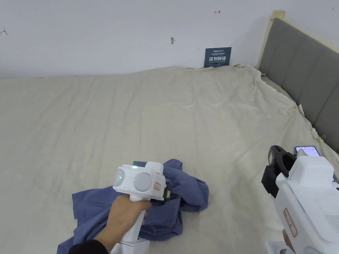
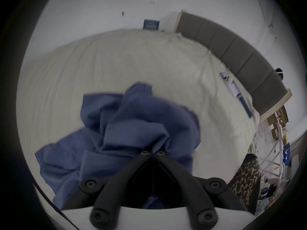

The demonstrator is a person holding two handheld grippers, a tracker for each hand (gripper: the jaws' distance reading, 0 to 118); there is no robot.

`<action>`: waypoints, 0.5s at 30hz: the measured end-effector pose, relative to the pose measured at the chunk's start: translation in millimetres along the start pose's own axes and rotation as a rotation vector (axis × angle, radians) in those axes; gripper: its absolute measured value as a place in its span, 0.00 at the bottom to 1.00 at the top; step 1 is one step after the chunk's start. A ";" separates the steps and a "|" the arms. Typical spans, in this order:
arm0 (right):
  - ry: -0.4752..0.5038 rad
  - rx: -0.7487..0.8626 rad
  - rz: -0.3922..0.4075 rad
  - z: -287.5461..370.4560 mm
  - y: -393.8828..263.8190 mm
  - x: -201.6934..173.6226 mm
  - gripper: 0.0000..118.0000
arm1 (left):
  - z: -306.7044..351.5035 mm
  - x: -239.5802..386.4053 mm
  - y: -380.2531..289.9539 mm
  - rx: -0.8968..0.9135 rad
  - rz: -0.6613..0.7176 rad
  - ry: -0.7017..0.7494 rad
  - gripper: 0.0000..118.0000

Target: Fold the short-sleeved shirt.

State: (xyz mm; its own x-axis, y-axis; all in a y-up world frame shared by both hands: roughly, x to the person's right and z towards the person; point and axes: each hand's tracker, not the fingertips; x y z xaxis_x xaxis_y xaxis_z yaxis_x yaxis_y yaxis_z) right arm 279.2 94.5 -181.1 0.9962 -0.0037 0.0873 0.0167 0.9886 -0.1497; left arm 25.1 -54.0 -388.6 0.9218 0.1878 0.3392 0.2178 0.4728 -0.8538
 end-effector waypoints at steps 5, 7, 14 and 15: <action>0.015 -0.007 0.001 -0.1 -2.3 -4.1 0.00 | -22.1 -1.2 -18.5 -0.054 0.011 0.065 0.12; 0.020 -0.004 0.006 0.6 -1.4 -5.5 0.00 | -13.1 -6.9 -16.7 -0.031 0.038 0.021 0.30; 0.037 0.017 0.006 4.9 13.2 -14.4 0.00 | 87.1 -13.4 1.8 0.328 0.128 -0.077 0.92; 0.039 0.022 0.008 5.2 16.4 -15.6 0.00 | 104.1 -15.9 4.1 0.385 0.111 -0.075 0.92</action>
State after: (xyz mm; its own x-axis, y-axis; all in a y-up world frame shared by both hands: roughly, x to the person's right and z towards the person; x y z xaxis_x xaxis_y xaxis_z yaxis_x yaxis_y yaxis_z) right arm 263.5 111.6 -179.9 0.9989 -0.0011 0.0472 0.0072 0.9917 -0.1282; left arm -22.1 34.6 -356.4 0.9038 0.3116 0.2934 -0.0309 0.7312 -0.6814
